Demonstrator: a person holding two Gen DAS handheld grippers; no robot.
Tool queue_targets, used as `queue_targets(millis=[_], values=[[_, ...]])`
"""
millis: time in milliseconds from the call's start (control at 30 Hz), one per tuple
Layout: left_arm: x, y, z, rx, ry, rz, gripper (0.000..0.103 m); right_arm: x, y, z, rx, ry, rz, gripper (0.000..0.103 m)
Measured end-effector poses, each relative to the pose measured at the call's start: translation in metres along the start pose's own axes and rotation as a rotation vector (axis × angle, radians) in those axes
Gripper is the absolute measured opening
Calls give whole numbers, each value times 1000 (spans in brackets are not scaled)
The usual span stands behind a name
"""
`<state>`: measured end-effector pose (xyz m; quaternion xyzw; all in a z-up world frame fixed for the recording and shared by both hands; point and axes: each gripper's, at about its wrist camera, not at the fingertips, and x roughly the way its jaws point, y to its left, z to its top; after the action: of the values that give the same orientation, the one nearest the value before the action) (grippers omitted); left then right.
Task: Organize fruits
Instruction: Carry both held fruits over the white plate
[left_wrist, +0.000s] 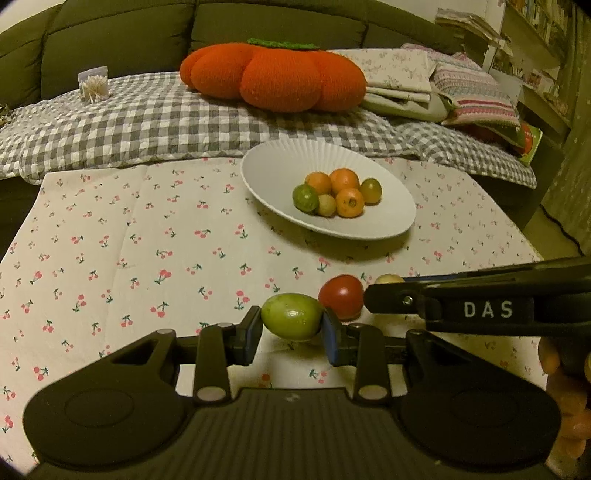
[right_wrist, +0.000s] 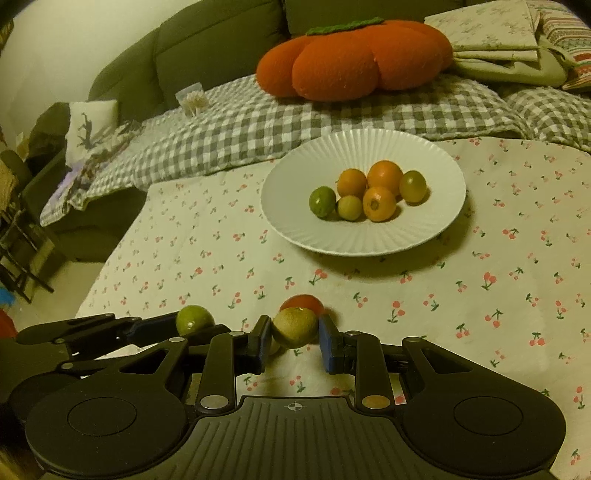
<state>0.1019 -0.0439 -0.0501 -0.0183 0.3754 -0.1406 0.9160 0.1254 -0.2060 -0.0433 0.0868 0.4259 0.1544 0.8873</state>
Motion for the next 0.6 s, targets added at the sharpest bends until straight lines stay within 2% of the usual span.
queue_targets(millis=[600], values=[[-1, 6, 16, -10, -42, 14, 32, -12, -25, 15, 85, -61, 1, 26]])
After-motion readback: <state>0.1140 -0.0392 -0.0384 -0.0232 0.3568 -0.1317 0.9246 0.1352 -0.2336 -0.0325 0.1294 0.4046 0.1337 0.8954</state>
